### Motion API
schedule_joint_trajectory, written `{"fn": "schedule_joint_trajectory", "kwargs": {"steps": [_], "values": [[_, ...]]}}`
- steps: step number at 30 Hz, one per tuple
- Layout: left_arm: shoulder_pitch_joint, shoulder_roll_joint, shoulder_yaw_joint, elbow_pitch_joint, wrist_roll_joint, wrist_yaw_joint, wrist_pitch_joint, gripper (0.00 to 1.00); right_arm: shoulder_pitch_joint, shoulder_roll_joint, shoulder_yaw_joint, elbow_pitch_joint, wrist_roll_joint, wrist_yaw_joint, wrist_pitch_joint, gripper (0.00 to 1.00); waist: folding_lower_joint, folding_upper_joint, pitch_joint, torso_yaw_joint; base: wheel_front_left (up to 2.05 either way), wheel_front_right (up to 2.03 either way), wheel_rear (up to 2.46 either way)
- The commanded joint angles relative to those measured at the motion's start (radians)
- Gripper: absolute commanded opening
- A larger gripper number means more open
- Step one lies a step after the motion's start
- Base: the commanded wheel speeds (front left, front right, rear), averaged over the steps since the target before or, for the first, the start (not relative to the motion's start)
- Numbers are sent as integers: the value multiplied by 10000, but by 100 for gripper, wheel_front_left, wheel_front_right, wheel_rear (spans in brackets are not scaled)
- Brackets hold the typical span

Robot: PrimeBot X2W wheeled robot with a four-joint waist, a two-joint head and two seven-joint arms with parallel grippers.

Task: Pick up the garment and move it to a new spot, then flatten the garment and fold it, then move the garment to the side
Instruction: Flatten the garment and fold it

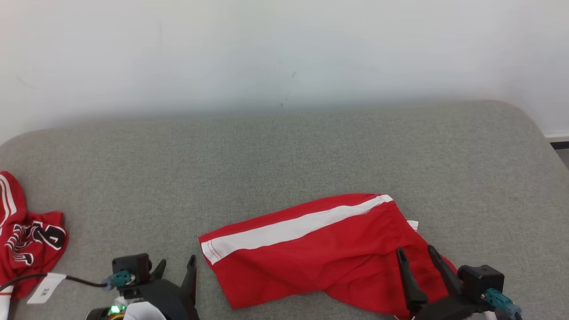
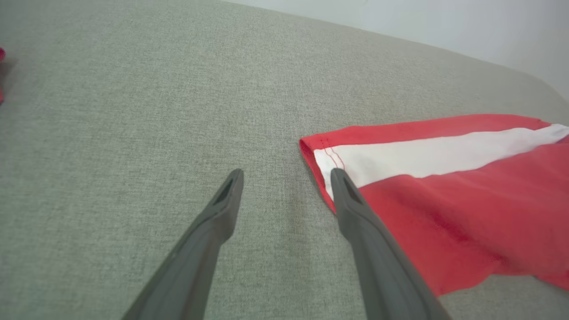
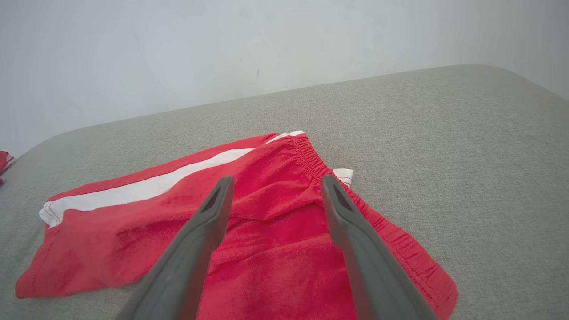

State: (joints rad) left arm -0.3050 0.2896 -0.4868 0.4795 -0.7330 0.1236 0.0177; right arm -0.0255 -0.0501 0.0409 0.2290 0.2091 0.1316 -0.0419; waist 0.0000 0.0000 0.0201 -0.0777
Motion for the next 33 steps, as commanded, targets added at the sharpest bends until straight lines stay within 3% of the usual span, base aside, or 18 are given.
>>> {"fn": "schedule_joint_trajectory", "kwargs": {"steps": [1,9,18,20,24,26,27,28,30,33], "values": [[164,-26,66,19,-126,63,-40,100,19,-4,-32,-52,-70,-18,30,100,0,0,-87,-61,0,0,0],[93,-253,114,-239,-895,-220,877,100,5,-4,-120,-261,-261,-18,183,100,0,0,-224,-163,0,0,0],[-909,-259,-311,523,-549,204,1975,100,-894,-173,597,-434,-769,-18,822,100,0,0,-94,-466,0,0,0],[-1078,-288,-351,754,-527,351,2184,83,-1097,-214,715,-454,-766,-18,913,100,0,0,-48,-513,0,0,0],[-1342,-354,-364,952,-511,385,2265,80,-1335,-291,856,-479,-645,-18,963,100,0,0,127,-541,0,0,0],[-1449,-362,-415,1058,-519,338,2351,73,-1367,-293,911,-439,-583,-18,966,100,0,0,201,-534,0,0,0],[-1515,-371,-426,1087,-516,305,2362,56,-1368,-287,923,-417,-555,-18,956,100,0,0,236,-530,0,0,0],[-1552,-389,-434,1111,-510,297,2370,52,-1362,-282,927,-394,-550,-18,953,100,0,0,272,-525,0,0,0],[-1633,-369,-480,1272,-430,395,2417,59,-1382,-273,934,-376,-544,-18,929,100,0,0,341,-521,0,0,0],[-1740,-413,-485,1396,-461,369,2451,55,-1376,-266,958,-342,-519,-18,883,100,0,0,418,-520,0,0,0]]}}
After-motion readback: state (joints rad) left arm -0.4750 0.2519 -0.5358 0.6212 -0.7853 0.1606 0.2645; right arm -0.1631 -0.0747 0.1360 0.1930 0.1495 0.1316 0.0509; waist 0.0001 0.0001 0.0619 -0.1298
